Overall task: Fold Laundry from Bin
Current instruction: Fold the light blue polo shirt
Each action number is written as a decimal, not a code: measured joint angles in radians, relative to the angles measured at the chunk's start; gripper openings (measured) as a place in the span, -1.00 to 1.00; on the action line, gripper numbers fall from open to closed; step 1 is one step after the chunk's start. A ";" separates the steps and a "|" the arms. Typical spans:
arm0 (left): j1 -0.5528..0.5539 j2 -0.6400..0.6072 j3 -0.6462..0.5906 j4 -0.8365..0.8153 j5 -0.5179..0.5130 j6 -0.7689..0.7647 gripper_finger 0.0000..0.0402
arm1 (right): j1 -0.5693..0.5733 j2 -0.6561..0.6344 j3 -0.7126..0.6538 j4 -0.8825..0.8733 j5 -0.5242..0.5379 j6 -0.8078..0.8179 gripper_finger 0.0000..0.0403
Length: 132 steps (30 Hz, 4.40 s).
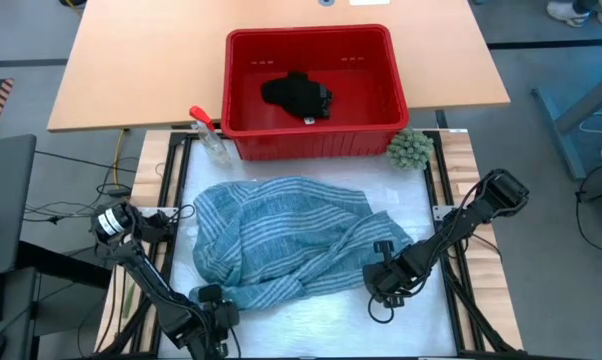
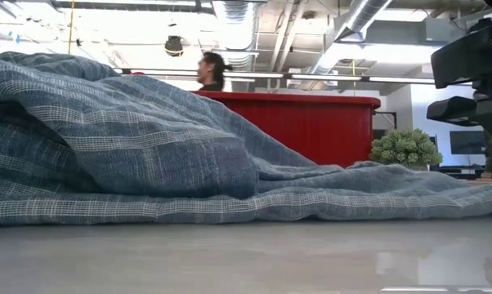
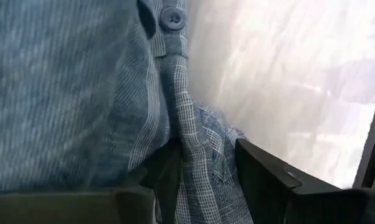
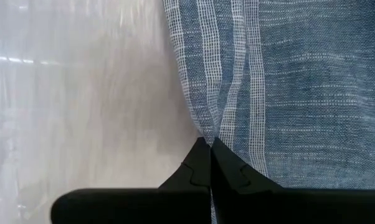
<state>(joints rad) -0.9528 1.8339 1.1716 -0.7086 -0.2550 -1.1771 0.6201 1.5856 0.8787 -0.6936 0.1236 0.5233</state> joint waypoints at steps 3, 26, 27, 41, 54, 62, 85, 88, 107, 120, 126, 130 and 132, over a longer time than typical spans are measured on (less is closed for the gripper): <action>0.012 0.000 0.020 -0.010 0.011 0.025 -0.31 | 0.000 0.000 0.000 0.001 -0.018 -0.006 -0.91; 0.068 0.095 0.021 -0.015 -0.004 -0.101 -0.35 | 0.000 0.000 0.000 0.048 -0.025 0.011 -0.91; 0.068 0.096 0.024 -0.016 -0.011 -0.109 -0.38 | 0.002 0.000 0.000 0.048 -0.025 0.010 -0.91; 0.023 -0.040 0.076 -0.124 -0.033 -0.124 -1.00 | -0.001 -0.058 0.051 -0.012 -0.232 0.002 -0.91; 0.017 -0.556 0.078 -0.082 0.098 -0.102 -1.00 | -0.017 -0.483 0.324 -0.200 -0.247 0.000 -0.91; 0.019 -0.875 0.078 -0.082 -0.237 0.069 -1.00 | -0.091 -0.674 0.552 -0.131 -0.040 -0.241 -0.91; 0.121 -1.260 0.376 0.024 -1.021 1.255 -1.00 | -1.145 -0.422 0.783 0.223 -0.324 -0.711 -0.92; 0.106 -1.215 0.498 0.095 -1.063 1.479 -1.00 | -1.212 -0.343 0.857 0.274 -0.366 -0.757 -0.92; 0.055 -0.965 0.500 -0.735 -0.706 0.462 -1.00 | -0.858 -0.363 0.879 -0.427 -0.515 -0.710 -0.92; 0.045 -0.650 -0.108 -0.082 0.048 0.071 -1.00 | -0.103 -0.462 0.116 0.094 -0.232 0.007 -0.92; 0.011 -0.410 -0.121 0.038 0.263 0.016 -1.00 | 0.053 -0.291 0.045 0.224 -0.195 0.166 -0.92; 0.010 -0.308 -0.110 0.079 0.432 0.017 -1.00 | 0.067 -0.185 0.046 0.254 -0.200 0.198 -0.92; 0.003 -0.276 -0.110 0.078 0.481 0.018 -1.00 | 0.064 -0.145 0.047 0.276 -0.218 0.211 -0.92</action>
<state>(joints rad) -0.9501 1.5581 1.0615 -0.6308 0.2256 -1.1595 0.6841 1.4405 0.9253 -0.4178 -0.0948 0.7343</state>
